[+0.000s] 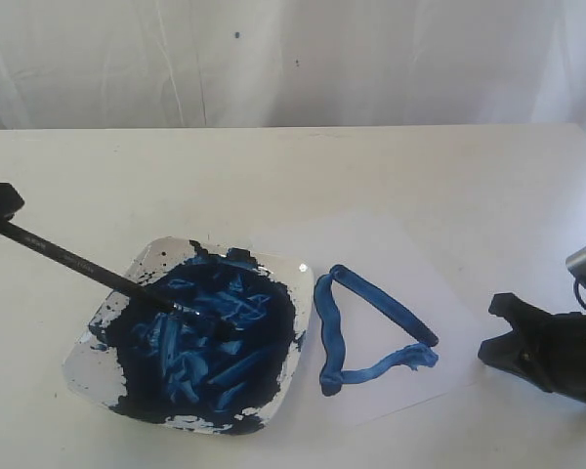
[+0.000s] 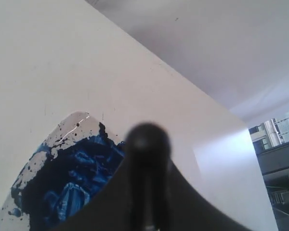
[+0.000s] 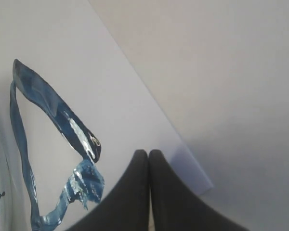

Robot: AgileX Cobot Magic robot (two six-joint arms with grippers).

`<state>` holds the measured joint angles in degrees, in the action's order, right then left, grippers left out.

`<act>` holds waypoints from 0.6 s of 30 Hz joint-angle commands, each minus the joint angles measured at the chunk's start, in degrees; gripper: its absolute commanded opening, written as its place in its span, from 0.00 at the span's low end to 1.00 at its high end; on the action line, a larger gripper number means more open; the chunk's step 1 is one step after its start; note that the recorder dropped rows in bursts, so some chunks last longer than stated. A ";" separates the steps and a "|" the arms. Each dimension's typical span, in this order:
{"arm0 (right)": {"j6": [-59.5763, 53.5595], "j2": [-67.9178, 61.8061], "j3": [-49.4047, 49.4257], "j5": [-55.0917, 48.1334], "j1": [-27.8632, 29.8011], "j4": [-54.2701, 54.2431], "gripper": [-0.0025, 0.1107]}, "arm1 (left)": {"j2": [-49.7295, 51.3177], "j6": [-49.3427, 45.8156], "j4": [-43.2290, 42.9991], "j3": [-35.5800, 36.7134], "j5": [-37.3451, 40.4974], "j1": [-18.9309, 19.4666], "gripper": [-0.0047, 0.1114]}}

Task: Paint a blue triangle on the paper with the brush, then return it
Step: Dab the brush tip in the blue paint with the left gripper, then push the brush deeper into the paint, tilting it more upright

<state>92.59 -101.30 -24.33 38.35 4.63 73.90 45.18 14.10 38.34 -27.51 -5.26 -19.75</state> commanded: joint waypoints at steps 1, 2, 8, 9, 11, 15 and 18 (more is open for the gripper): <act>0.16 -0.21 -0.18 -0.19 -0.10 0.36 0.02 | 3.04 0.19 0.15 0.08 2.26 0.38 0.04; 0.16 -0.21 -0.18 -0.19 -0.10 0.36 0.02 | 4.34 0.88 0.15 0.08 2.69 0.38 0.04; 0.16 -0.21 -0.18 -0.19 -0.10 0.36 0.02 | 11.73 3.70 0.15 0.08 -3.65 0.38 0.04; 0.16 -0.21 -0.18 -0.19 -0.10 0.36 0.02 | 12.96 4.28 0.15 0.08 -4.93 0.38 0.04; 0.16 -0.21 -0.18 -0.19 -0.10 0.36 0.02 | 15.07 5.20 0.15 0.08 -6.80 0.38 0.04; 0.16 -0.21 -0.18 -0.19 -0.10 0.36 0.02 | 18.87 5.67 0.15 0.08 -7.57 0.38 0.04; 0.16 -0.21 -0.18 -0.19 -0.10 0.36 0.02 | 20.77 6.84 0.15 0.08 -9.13 0.38 0.04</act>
<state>92.59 -101.30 -24.33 38.35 4.63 73.90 64.47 20.91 38.85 -27.62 -14.36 -19.40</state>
